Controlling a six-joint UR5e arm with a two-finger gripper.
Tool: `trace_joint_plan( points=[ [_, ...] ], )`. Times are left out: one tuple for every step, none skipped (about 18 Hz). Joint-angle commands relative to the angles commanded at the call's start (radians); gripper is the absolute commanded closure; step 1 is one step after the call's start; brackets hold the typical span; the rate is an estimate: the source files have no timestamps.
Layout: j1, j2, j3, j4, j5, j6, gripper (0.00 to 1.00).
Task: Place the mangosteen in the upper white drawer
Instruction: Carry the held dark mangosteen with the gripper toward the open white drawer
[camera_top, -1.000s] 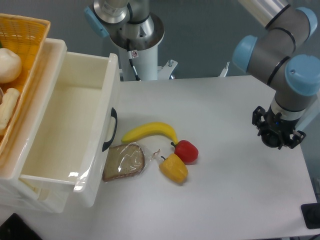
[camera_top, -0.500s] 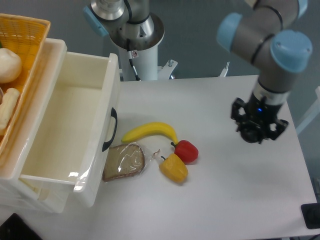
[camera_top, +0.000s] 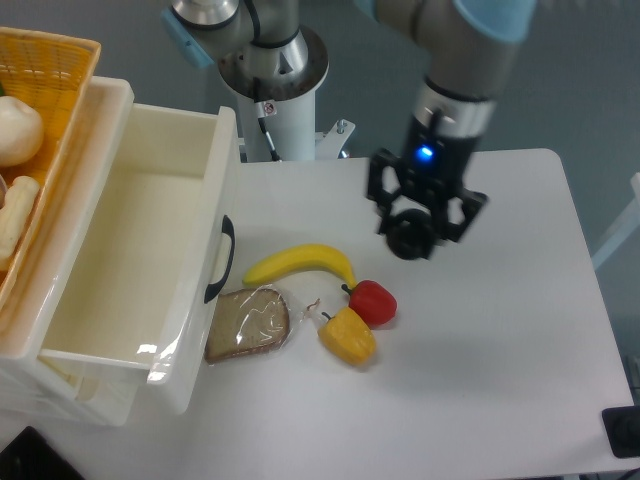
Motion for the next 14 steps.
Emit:
trace_joint_plan(
  points=[
    [-0.023, 0.014, -0.003, 0.000, -0.011, -0.024, 0.97],
    [-0.041, 0.029, -0.012, 0.000, -0.017, -0.049, 0.97],
    [-0.057, 0.046, -0.021, 0.000, -0.018, -0.064, 0.97],
    [-0.078, 0.063, -0.032, 0.002, -0.020, -0.074, 0.97],
    [-0.101, 0.074, -0.043, 0.002, -0.032, -0.087, 0.97],
    [-0.118, 0.086, -0.052, 0.002, -0.049, -0.104, 0.97],
    [-0.134, 0.103, -0.064, 0.002, -0.061, -0.115, 0.97],
    [-0.149, 0.118, -0.078, 0.002, -0.066, -0.118, 0.97],
    [-0.164, 0.130, -0.089, 0.002, -0.068, -0.118, 0.97],
    [-0.180, 0.135, -0.100, 0.003, -0.071, -0.118, 0.96],
    [-0.201, 0.137, -0.104, 0.003, -0.075, -0.120, 0.96],
    [-0.219, 0.135, -0.107, 0.000, -0.078, -0.123, 0.95],
    [-0.238, 0.131, -0.112, 0.003, -0.086, -0.147, 0.92],
    [-0.253, 0.127, -0.118, 0.008, -0.092, -0.172, 0.92]
  ],
)
